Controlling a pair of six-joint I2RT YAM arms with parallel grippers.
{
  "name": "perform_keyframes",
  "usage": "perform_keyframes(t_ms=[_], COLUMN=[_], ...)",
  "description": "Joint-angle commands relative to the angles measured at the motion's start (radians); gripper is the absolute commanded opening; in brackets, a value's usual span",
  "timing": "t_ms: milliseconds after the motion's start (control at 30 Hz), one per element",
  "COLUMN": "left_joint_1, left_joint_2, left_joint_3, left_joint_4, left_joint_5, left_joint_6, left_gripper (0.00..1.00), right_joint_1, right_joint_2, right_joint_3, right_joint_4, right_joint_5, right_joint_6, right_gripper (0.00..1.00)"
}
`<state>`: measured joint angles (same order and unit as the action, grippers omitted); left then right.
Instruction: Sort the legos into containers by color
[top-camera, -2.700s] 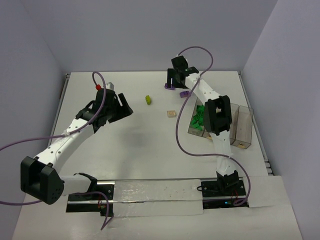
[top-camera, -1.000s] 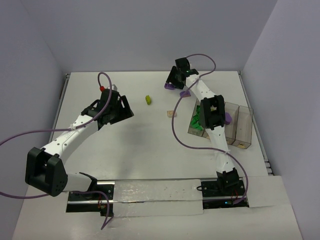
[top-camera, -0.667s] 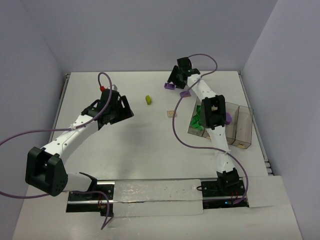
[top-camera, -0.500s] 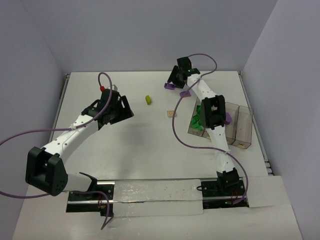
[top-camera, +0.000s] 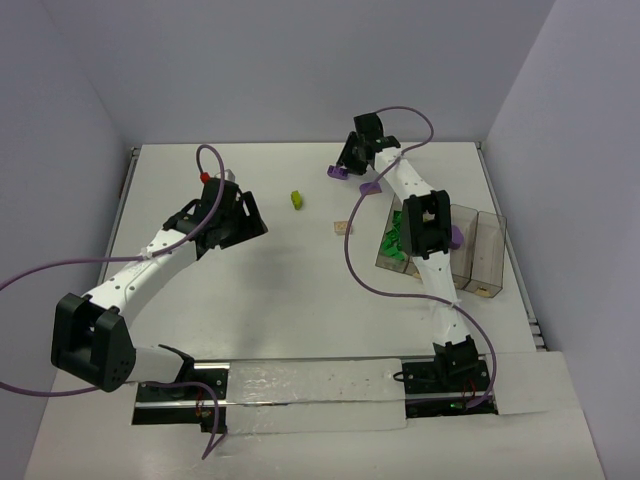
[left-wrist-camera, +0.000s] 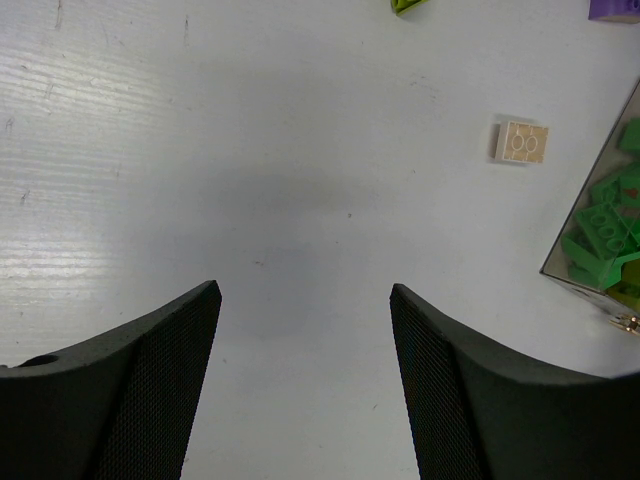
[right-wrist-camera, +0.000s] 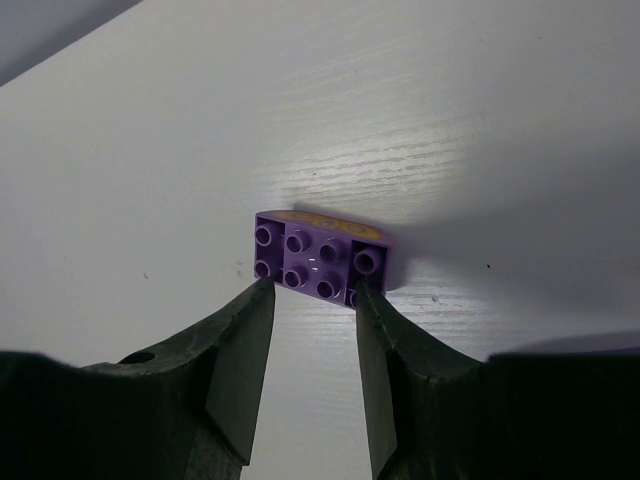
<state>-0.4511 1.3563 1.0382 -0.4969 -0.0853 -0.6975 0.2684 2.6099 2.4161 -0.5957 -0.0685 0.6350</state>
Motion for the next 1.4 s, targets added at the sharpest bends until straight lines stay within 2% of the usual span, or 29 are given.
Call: perform_keyframes(t_ms=[0,67,333,600,1000,1367], left_joint_1=[-0.004,-0.004,-0.004,-0.004,-0.004,-0.004], left_joint_2=[-0.003,0.004,0.008,-0.004,-0.017,-0.04], left_joint_3=[0.014,0.016,0.019,0.017,0.014,0.012], left_joint_4=[0.015,0.02,0.021,0.014,0.007,0.008], left_joint_5=[0.005,0.01,0.011,0.008,0.005,0.01], left_joint_6=[0.012,0.012,0.01,0.01,0.006,0.001], left_gripper=[0.76,0.76,0.76,0.76,0.76,0.76], right_joint_1=[-0.008,-0.008,-0.021,-0.026,-0.017,-0.017], right_joint_2=[0.013,0.029,0.055,0.051,-0.093,-0.194], right_joint_3=[0.032,0.065,0.095,0.081,-0.159,-0.256], right_joint_4=[0.013,0.005,0.005,-0.012,0.008,-0.022], right_joint_5=[-0.01,-0.019,-0.062,-0.074,-0.037,-0.052], right_joint_6=[-0.001,0.0,0.016,0.014,-0.04,-0.114], right_gripper=[0.41,0.37,0.35,0.18,0.06,0.04])
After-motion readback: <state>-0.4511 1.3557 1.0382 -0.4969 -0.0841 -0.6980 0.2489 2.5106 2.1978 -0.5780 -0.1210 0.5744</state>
